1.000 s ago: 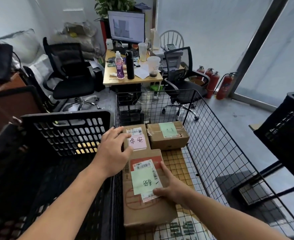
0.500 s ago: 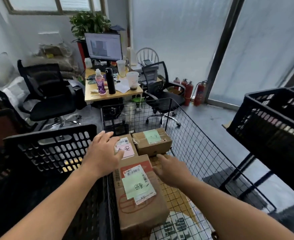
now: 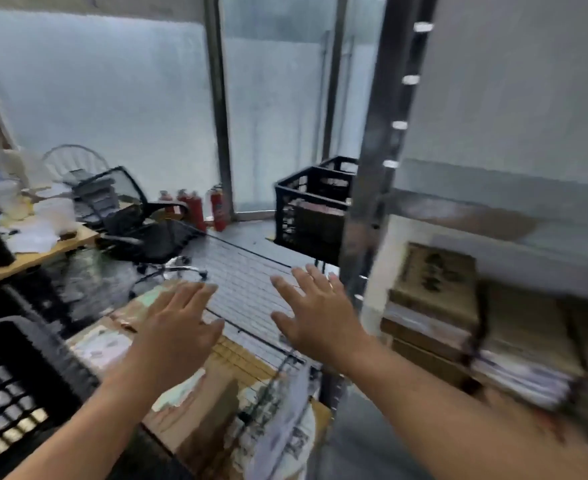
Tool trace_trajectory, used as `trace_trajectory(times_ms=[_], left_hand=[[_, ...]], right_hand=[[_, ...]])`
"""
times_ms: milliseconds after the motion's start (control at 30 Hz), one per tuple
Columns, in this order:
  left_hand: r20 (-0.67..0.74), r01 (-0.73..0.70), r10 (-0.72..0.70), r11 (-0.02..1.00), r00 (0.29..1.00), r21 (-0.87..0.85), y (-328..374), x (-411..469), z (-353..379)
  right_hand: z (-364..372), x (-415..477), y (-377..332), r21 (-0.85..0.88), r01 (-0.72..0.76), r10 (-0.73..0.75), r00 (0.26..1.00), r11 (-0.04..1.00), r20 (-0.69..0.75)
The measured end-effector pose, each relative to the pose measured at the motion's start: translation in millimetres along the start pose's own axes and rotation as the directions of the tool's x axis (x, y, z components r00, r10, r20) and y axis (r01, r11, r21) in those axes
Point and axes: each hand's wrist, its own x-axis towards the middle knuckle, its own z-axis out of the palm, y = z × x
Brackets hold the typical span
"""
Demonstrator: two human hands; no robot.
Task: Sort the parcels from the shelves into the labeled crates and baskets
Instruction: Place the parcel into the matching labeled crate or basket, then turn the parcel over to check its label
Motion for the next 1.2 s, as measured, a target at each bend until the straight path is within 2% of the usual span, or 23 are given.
trace_trajectory(times_ms=[200,267,433,600,700,867,967,1067,1200], left_hand=[[-0.023,-0.285,0.285,0.945,0.958,-0.162,108,3,9],[-0.036,-0.371,0.372,0.906,0.928,-0.205,147,3,14],[-0.040,-0.477,0.490,0.824,0.871,-0.307,237,-8,34],[-0.058,-0.551,0.585,0.721,0.809,-0.419,327,-19,52],[-0.092,-0.594,0.645,0.626,0.759,-0.505,390,-30,59],[-0.163,-0.626,0.681,0.516,0.714,-0.584,503,-43,62],[-0.183,-0.607,0.667,0.485,0.722,-0.630,554,-49,68],[-0.173,-0.574,0.633,0.510,0.755,-0.640,585,-48,78],[-0.113,-0.483,0.605,0.494,0.788,-0.723,599,-52,87]], right_hand=[[-29,-123,56,-0.021,-0.317,0.317,0.948,0.948,-0.001],[-39,-161,73,-0.043,-0.414,0.415,0.910,0.909,-0.008],[-71,-243,120,-0.101,-0.618,0.613,0.786,0.780,-0.077],[-100,-320,166,-0.047,-0.739,0.709,0.660,0.672,-0.249],[-111,-372,197,-0.006,-0.771,0.706,0.586,0.637,-0.398],[-138,-437,263,0.034,-0.796,0.696,0.507,0.604,-0.509],[-157,-457,292,0.036,-0.793,0.690,0.506,0.608,-0.517],[-169,-464,314,0.049,-0.779,0.724,0.556,0.626,-0.409],[-176,-457,331,0.120,-0.713,0.695,0.609,0.691,-0.381]])
